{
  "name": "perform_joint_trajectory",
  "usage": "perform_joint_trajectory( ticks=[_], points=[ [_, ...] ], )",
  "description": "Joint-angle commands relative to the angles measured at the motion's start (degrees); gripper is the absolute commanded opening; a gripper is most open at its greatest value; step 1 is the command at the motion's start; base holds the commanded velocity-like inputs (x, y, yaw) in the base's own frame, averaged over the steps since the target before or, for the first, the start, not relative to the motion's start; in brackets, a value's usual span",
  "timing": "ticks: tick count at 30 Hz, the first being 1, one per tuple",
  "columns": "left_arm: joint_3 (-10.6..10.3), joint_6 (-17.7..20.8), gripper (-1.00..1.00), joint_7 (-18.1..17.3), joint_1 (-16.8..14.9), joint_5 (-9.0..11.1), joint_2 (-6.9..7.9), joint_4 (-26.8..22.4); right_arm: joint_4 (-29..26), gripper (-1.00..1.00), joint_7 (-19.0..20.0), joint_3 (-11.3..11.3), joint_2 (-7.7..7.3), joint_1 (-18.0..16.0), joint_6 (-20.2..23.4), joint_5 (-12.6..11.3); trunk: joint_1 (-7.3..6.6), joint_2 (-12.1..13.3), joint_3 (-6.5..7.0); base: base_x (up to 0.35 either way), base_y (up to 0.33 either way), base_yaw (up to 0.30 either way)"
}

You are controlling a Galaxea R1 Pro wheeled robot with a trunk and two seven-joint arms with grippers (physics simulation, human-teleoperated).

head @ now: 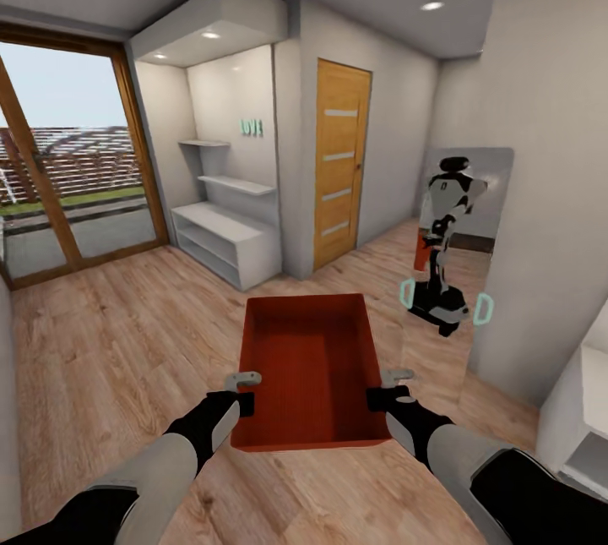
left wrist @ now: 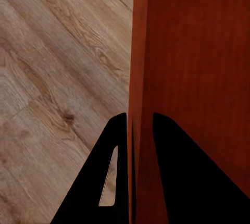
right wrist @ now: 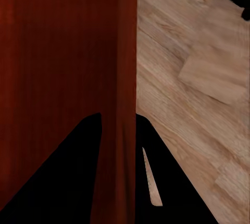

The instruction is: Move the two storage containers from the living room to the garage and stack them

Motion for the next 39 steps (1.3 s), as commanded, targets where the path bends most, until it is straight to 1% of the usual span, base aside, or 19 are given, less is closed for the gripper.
perform_joint_trajectory(
  ticks=[1,6,9,39],
  points=[
    [-0.18,0.11,-1.0,0.73,-0.04,-1.69,0.23,-0.31,1.52,-1.0,-0.27,-1.01,0.0,-0.08,-0.3,-1.06,0.07,-0.13,-0.12,0.328,0.0,0.259],
    [-0.18,0.11,-1.0,0.73,-0.02,-1.7,0.23,-0.31,1.52,-1.0,-0.27,-1.01,0.0,-0.09,-0.3,-1.06,0.07,-0.13,-0.12,0.328,0.0,0.256],
    [-0.18,0.11,-1.0,0.73,-0.03,-1.71,0.23,-0.31,1.52,-1.0,-0.27,-1.01,0.0,-0.09,-0.3,-1.06,0.07,-0.13,-0.12,0.328,0.0,0.107],
    [-0.18,0.11,-1.0,0.73,-0.02,-1.62,0.23,-0.31,1.52,-1.0,-0.3,-1.0,0.0,-0.09,-0.3,-1.06,0.07,-0.13,-0.12,0.328,0.0,0.002]
  ],
)
